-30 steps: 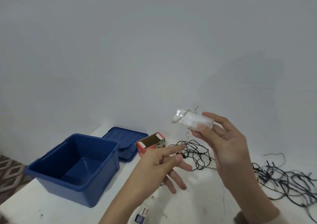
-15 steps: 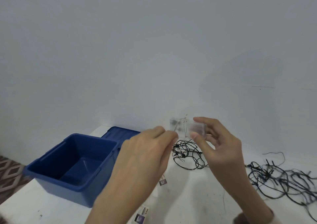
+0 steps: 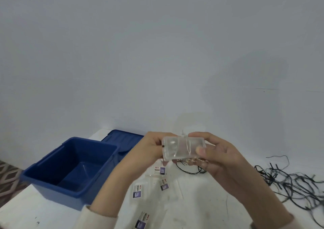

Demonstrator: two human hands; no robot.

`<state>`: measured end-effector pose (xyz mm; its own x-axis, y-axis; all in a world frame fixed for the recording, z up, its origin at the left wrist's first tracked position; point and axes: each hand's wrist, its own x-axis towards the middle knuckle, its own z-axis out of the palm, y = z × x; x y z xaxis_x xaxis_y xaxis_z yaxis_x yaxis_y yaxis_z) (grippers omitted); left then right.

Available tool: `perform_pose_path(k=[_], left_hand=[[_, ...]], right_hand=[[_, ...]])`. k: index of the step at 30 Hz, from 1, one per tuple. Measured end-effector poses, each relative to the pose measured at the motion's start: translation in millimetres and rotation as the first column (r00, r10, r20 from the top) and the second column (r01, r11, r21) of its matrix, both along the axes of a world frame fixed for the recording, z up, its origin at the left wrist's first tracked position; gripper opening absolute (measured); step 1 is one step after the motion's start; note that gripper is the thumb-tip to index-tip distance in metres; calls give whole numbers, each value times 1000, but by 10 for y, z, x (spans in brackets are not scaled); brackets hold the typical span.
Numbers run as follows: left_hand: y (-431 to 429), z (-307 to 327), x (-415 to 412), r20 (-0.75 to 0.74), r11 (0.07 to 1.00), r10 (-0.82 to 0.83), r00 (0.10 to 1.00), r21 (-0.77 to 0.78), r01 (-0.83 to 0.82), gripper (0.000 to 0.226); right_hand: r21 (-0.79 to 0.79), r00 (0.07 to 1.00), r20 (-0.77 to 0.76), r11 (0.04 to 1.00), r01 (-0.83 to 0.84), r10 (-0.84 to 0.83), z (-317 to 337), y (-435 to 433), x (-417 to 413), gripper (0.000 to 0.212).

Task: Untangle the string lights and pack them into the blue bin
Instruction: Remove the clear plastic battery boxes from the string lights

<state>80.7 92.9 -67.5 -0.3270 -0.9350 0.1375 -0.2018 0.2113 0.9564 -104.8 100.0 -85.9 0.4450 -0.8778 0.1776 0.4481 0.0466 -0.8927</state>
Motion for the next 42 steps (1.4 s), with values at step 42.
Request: perform_pose_path(k=[42], left_hand=[[-233,50,74,33,996,50,998,-77,-48,11]], right_hand=[[85,994,-70,993,88,-82,-46,-75,23,30]])
